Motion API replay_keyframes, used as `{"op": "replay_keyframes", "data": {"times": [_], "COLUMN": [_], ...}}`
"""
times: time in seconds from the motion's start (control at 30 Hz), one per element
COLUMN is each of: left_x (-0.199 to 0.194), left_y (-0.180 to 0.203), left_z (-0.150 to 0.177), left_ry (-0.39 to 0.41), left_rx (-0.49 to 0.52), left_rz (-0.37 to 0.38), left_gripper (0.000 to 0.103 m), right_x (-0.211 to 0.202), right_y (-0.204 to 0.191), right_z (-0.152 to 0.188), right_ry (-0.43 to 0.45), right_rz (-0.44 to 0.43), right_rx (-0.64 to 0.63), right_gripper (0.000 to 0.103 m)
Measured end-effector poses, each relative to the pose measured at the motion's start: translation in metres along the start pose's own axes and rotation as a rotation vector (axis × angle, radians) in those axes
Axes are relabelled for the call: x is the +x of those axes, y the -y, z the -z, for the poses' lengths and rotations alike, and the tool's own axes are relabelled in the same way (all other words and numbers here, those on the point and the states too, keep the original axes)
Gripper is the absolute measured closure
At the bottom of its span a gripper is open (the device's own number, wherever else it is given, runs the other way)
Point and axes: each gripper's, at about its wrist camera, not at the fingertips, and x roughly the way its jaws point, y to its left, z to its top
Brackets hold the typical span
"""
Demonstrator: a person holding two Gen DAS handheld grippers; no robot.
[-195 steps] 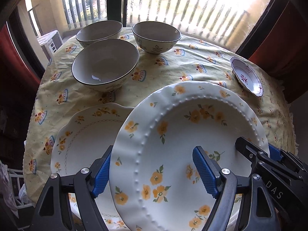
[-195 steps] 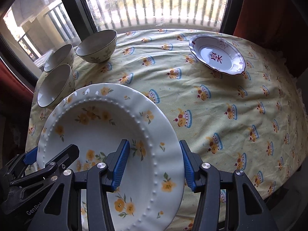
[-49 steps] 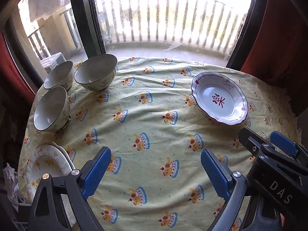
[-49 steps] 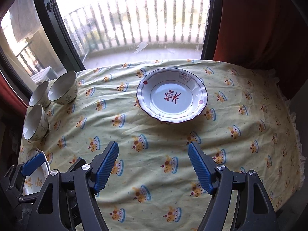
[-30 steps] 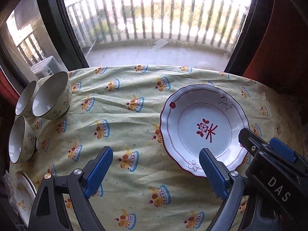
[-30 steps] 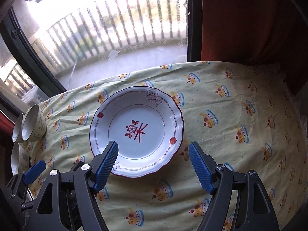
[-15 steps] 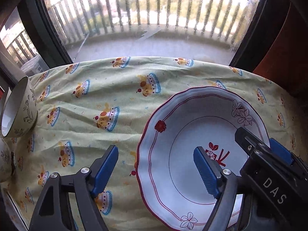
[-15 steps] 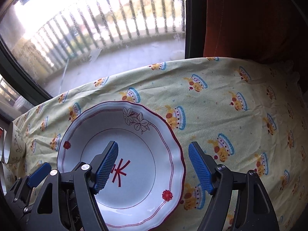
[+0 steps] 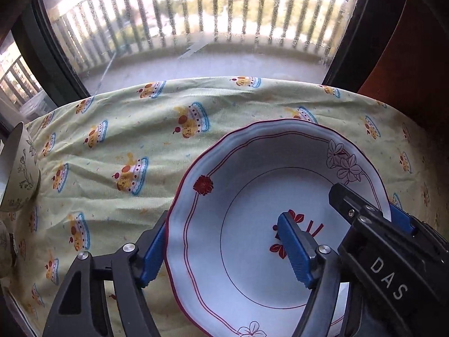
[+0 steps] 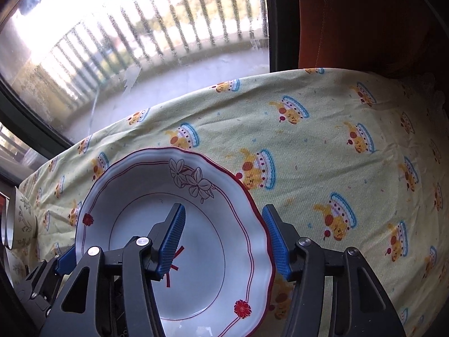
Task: Organize plates and bowls
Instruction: 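Lift the red-rimmed plate with both grippers and carry it toward the stack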
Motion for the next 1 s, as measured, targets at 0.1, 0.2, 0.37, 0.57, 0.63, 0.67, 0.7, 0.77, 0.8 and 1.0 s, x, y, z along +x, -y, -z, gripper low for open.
{"op": "replay_keyframes", "data": {"times": [0.1, 0.2, 0.37, 0.57, 0.63, 0.67, 0.7, 0.77, 0.8, 1.0], "left_x": [-0.004, -0.009, -0.022, -0.037, -0.043, -0.046, -0.049, -0.053, -0.055, -0.066], "left_y": [-0.006, -0.012, -0.023, -0.028, -0.031, -0.033, -0.036, -0.038, -0.039, -0.043], "left_z": [0.007, 0.018, 0.044, 0.080, 0.090, 0.095, 0.102, 0.112, 0.117, 0.144], "left_ry": [-0.021, -0.032, -0.043, -0.060, -0.066, -0.069, -0.072, -0.079, -0.082, -0.107], "left_rx": [-0.012, -0.013, -0.021, -0.026, -0.019, -0.019, -0.018, -0.016, -0.014, 0.000], "left_rz": [0.008, 0.007, 0.006, 0.006, 0.005, 0.005, 0.006, 0.011, 0.014, 0.016], "left_gripper": [0.027, 0.027, 0.027, 0.027, 0.027, 0.027, 0.027, 0.027, 0.027, 0.027], "right_x": [-0.005, -0.012, -0.026, -0.039, -0.045, -0.047, -0.049, -0.054, -0.056, -0.064], "right_y": [-0.001, -0.006, -0.013, -0.017, -0.019, -0.022, -0.023, -0.024, -0.025, -0.029], "right_z": [0.007, 0.016, 0.037, 0.071, 0.082, 0.087, 0.093, 0.105, 0.111, 0.146], "right_ry": [-0.011, -0.018, -0.043, -0.086, -0.097, -0.104, -0.112, -0.129, -0.137, -0.190], "right_rz": [-0.005, -0.003, -0.001, 0.013, 0.014, 0.014, 0.014, 0.011, 0.011, 0.020], "right_rx": [-0.002, -0.017, -0.051, -0.041, -0.045, -0.050, -0.051, -0.050, -0.051, -0.068], "right_gripper": [0.043, 0.043, 0.043, 0.043, 0.043, 0.043, 0.043, 0.043, 0.043, 0.043]}}
